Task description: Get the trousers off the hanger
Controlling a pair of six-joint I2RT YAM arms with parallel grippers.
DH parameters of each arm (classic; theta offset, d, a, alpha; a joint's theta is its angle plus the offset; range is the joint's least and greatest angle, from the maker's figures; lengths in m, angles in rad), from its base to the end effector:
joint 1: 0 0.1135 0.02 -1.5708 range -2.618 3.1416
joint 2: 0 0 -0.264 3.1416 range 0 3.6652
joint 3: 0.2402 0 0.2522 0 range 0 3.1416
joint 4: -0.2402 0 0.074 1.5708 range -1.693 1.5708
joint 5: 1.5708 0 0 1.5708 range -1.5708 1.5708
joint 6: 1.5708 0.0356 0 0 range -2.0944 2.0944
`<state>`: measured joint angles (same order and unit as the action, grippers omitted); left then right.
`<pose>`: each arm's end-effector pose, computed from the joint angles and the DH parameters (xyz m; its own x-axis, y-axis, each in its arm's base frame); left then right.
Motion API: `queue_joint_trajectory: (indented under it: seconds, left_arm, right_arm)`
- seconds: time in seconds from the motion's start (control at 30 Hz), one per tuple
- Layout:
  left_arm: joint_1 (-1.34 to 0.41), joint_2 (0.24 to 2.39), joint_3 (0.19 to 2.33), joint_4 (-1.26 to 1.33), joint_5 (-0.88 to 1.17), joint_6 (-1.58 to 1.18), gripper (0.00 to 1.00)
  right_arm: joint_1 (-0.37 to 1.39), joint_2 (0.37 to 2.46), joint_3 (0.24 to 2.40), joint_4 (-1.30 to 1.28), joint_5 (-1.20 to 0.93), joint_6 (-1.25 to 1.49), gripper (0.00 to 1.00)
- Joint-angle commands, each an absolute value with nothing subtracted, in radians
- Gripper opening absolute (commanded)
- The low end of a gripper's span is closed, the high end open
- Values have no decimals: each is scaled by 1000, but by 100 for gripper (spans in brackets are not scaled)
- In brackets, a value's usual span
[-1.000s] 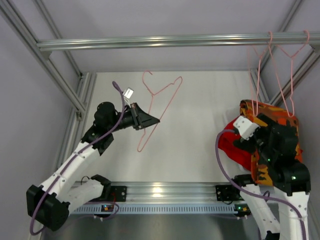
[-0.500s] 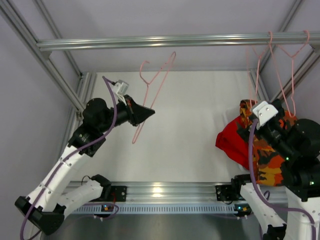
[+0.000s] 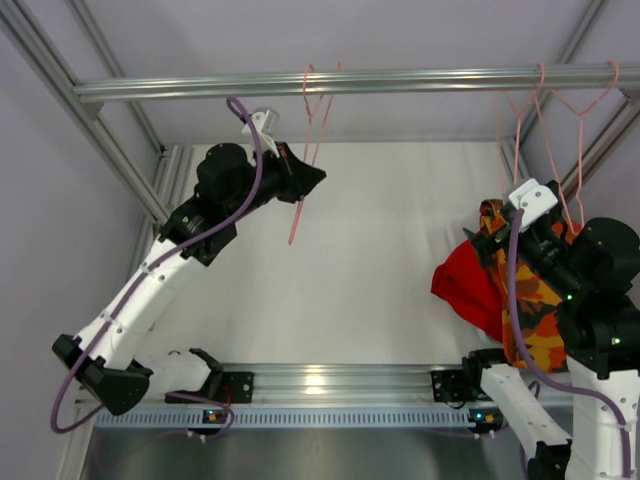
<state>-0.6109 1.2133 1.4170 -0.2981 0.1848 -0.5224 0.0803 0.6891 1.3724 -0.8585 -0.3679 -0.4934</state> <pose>0.2124 -0.1567 0.4588 -0.4230 -0.3025 -0.8541 0.5800 0.6338 -0.5117 0.0726 0.0187 0.4639 0.0496 -0.4394 -0.8969 -0.4591 0.7875 -0.4112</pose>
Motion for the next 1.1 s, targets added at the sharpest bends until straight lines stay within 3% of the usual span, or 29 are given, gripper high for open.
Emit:
queue_joint_trajectory:
  seconds: [0.0, 0.47, 0.83, 0.9, 0.97, 1.07]
  left_arm:
    - [-620, 1273, 1515, -331, 62, -584, 0]
    - [-649, 1440, 1667, -408, -84, -768, 0]
    - [-650, 1398, 1480, -380, -17, -848, 0]
    - [-650, 1385, 1457, -385, -17, -835, 9]
    - [-650, 1362, 1437, -387, -20, -807, 30]
    - [-650, 1330, 1422, -374, -15, -763, 50]
  right_arm:
    - [75, 684, 1379, -802, -370, -482, 99]
    - [74, 660, 1341, -799, -364, -489, 100]
    - [74, 627, 1344, -785, -359, -480, 99]
    - [74, 626, 1344, -788, -362, -480, 99]
    - [72, 624, 1345, -785, -365, -476, 100]
    - [74, 621, 1348, -781, -371, -468, 99]
